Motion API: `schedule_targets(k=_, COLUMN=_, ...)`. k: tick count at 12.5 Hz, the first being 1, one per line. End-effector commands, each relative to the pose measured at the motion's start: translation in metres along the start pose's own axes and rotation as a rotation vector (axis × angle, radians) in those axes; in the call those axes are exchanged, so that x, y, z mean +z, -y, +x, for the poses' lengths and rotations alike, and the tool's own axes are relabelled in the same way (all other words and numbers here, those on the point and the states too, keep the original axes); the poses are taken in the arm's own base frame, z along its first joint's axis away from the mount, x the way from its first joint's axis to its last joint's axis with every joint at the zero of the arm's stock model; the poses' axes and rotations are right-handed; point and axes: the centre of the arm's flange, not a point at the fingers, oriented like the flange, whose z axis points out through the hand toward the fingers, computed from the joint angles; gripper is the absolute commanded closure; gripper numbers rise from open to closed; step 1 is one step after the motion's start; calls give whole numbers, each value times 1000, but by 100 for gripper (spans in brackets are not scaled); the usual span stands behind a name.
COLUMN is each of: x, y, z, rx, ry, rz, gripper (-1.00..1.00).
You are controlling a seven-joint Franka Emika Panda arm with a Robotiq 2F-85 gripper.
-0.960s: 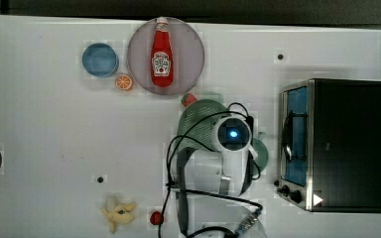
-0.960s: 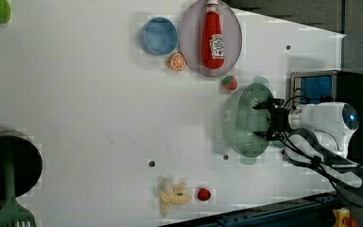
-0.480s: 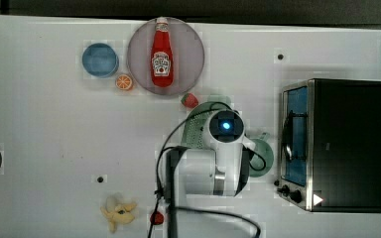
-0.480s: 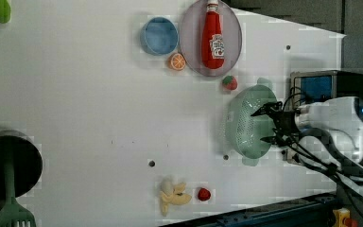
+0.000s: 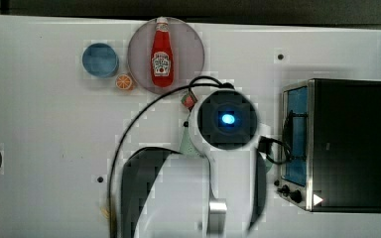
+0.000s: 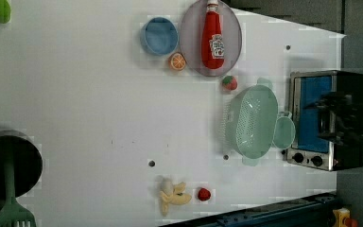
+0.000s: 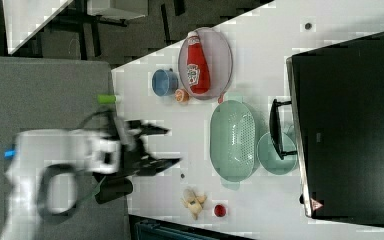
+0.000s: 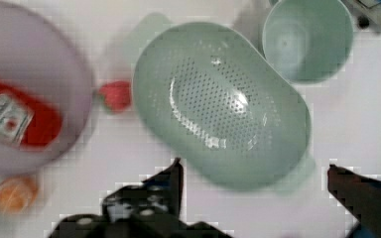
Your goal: Drag strainer left to right.
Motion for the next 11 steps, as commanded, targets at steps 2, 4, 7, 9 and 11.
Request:
schedule_targets(k=2, x=-90, y=-25, z=-2, rx=-98, ry=3, rz=14, gripper=-100)
schedule_targets(k=4, x=-119, y=-38, z=-12, rx=-157, ry=14, rz=-8, gripper=-100)
schedule_targets(k=7, x=-127, y=-40, z=-13, rx=-158, ry=12, rz=-6, gripper=-100)
schedule_targets(k=9, x=-122, y=-38, z=-12, rx=-158, ry=19, rz=-14, gripper=-100)
schedule_targets(k=11, x=-117, y=-35, z=-10, rx=-158, ry=25, rz=-22, gripper=-100)
